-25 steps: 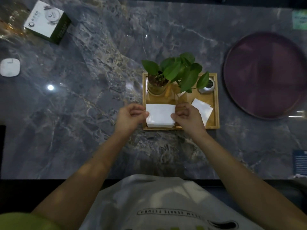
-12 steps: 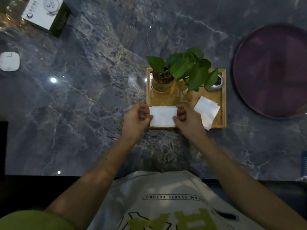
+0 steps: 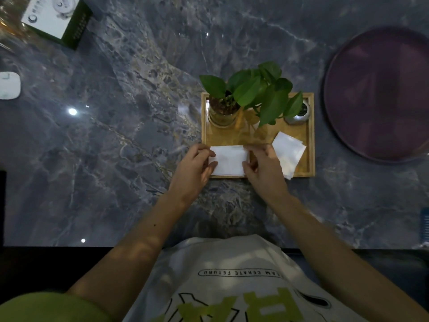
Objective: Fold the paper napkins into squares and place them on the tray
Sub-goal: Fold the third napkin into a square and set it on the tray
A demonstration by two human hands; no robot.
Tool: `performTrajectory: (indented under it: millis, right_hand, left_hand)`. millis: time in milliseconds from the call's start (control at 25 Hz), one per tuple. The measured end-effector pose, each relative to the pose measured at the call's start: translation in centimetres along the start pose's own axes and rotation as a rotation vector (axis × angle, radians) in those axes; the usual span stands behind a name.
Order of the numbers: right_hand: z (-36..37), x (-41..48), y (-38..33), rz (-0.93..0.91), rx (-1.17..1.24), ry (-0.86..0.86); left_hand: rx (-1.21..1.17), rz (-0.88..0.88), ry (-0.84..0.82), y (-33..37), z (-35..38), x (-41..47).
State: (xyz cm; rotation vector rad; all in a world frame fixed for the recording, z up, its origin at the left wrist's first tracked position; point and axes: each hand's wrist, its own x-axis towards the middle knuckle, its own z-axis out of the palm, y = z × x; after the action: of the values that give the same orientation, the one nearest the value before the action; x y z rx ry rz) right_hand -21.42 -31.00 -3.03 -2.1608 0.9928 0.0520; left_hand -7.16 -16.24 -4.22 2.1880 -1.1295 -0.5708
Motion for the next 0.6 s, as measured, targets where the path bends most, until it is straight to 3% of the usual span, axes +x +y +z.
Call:
performTrajectory:
  millis: [200, 600]
  right_hand:
    - [0.4, -0.3, 0.4, -0.058, -0.020, -0.023]
    - [1.6, 0.3, 0.6, -0.093, -0.086, -0.038]
  left_hand:
    - [0.160, 0.070, -0.050, -0.7, 0.0, -0.1]
    - [0.337, 0.020, -0.080, -0.7, 0.3, 0.0]
